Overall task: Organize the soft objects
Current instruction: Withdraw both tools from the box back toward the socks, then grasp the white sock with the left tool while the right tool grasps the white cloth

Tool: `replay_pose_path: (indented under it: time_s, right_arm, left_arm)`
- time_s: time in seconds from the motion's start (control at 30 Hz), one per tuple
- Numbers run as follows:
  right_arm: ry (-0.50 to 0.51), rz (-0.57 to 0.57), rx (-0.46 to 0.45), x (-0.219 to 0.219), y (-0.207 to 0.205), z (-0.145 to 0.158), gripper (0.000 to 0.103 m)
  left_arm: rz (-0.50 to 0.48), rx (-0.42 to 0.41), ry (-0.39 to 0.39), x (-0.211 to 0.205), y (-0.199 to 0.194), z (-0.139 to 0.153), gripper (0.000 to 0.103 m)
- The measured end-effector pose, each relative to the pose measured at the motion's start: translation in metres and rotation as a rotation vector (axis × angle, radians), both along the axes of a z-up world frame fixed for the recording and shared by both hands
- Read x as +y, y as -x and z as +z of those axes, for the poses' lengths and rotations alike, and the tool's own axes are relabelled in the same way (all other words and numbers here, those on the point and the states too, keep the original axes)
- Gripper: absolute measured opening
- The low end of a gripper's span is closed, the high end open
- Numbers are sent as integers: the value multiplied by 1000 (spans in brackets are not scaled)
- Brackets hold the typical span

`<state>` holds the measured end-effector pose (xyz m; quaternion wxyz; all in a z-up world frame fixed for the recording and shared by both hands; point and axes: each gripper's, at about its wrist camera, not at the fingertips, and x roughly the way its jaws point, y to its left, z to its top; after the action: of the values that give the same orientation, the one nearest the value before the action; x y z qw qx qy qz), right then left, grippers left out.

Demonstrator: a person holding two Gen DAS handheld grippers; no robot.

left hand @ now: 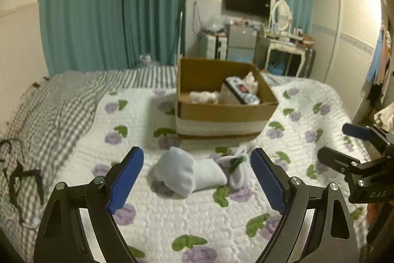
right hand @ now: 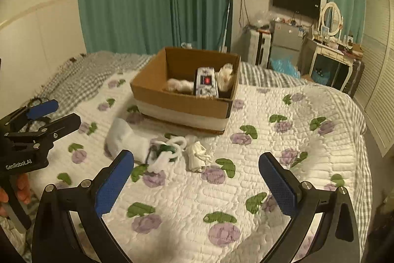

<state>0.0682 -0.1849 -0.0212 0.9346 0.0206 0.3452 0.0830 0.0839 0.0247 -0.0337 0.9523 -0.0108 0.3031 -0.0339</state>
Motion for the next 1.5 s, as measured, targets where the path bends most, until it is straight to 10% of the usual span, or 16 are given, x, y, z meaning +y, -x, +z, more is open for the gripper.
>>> replay_pose_path:
  time_s: [0.27, 0.8, 1.03, 1.5]
  right_arm:
    - [46, 1, 55, 2, -67, -32, 101]
    - [-5, 57, 265, 4, -139, -137, 65]
    - [-10, 95, 309, 9, -141, -147, 40]
    - [1, 113, 305, 16, -135, -145, 29]
  left_arm:
    - [13, 63, 1, 2, -53, -16, 90]
    - [24, 224, -32, -3, -91, -98, 90]
    - [-7, 218, -117, -12, -94, -110, 90]
    - [-6, 261, -75, 0, -102, -126, 96]
